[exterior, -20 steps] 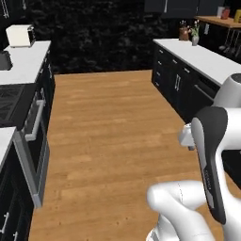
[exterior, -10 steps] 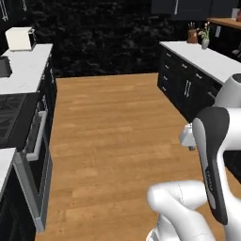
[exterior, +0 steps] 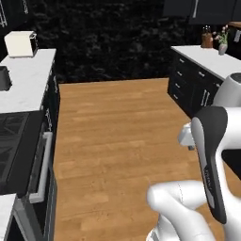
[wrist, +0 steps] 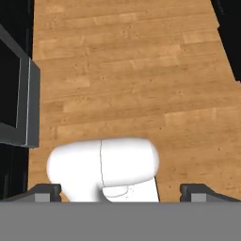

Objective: Gather all objects into one cabinet and sort the glasses and bowls to opposite sides.

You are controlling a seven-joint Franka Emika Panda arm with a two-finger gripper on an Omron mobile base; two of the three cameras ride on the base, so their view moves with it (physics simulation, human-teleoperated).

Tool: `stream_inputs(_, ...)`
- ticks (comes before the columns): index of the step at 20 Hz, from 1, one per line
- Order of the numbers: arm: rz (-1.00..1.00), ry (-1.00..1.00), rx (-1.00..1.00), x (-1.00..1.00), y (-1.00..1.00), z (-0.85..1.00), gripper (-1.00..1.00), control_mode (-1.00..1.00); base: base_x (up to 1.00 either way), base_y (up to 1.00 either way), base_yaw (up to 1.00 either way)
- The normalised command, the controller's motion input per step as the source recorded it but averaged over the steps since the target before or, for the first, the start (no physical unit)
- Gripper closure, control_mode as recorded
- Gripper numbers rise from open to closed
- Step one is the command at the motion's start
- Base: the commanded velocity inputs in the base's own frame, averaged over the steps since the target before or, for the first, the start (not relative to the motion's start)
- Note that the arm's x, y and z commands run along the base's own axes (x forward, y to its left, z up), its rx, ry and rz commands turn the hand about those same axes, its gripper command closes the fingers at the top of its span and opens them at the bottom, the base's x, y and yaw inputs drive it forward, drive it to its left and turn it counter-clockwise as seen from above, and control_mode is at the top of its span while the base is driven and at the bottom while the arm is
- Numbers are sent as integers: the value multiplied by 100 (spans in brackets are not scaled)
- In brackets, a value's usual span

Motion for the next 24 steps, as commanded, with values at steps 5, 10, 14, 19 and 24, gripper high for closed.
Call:
stream_inputs(5, 0, 0, 0, 0, 0, 0, -100, 100, 86, 8, -1)
stream_inputs(10, 0, 0, 0, 0, 0, 0, -100, 100, 96, -5, -3)
stream_inputs(14, 0, 0, 0, 0, 0, 0, -100, 100, 100, -3, -2)
stream_inputs(19, 0, 0, 0, 0, 0, 0, -100, 100, 100, 0, -6)
stream_inputs(24, 0, 0, 0, 0, 0, 0, -100, 100, 100, 9, -11)
